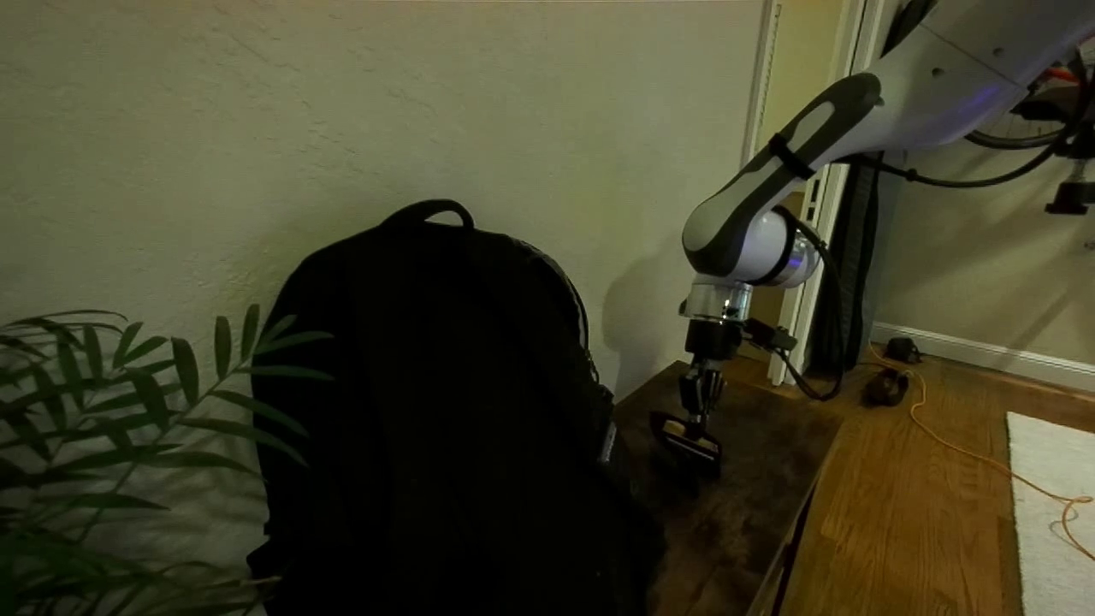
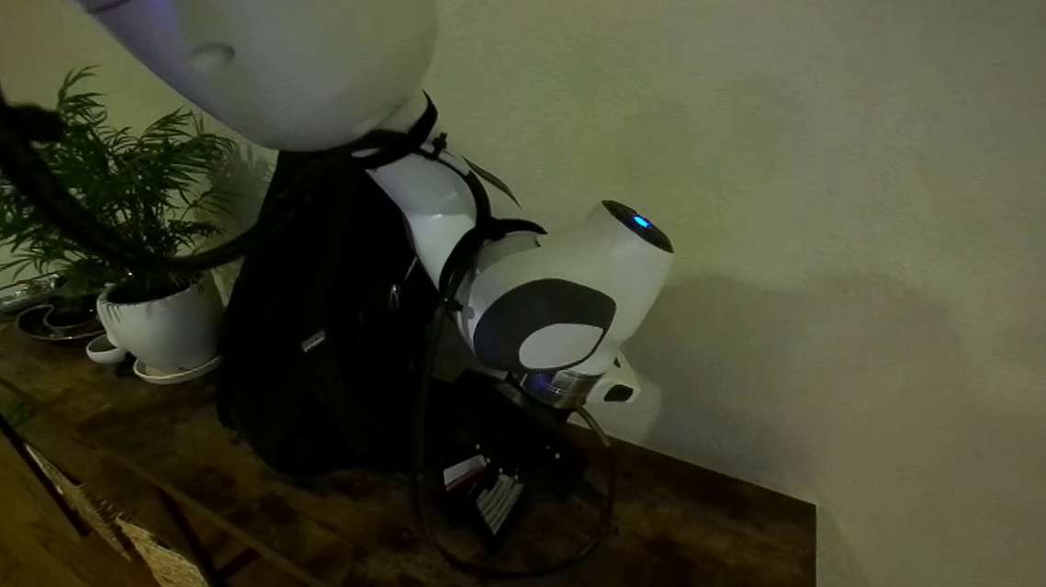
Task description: Pick up the wallet from the table and put it in the black bag.
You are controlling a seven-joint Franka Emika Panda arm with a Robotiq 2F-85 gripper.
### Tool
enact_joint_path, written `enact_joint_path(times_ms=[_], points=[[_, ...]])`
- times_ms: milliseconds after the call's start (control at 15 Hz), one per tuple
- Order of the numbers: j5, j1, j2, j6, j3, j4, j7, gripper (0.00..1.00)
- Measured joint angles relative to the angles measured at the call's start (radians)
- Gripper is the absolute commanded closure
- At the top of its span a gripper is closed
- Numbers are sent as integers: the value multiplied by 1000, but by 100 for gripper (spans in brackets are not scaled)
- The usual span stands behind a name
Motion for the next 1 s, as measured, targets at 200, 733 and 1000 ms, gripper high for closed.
enact_joint_path(times_ms=[200, 733, 1000], points=[[1, 0, 16, -31, -4, 26, 0, 90], [0, 0, 32, -51, -28, 66, 0, 97], [-2, 1, 32, -51, -40, 75, 0, 56]])
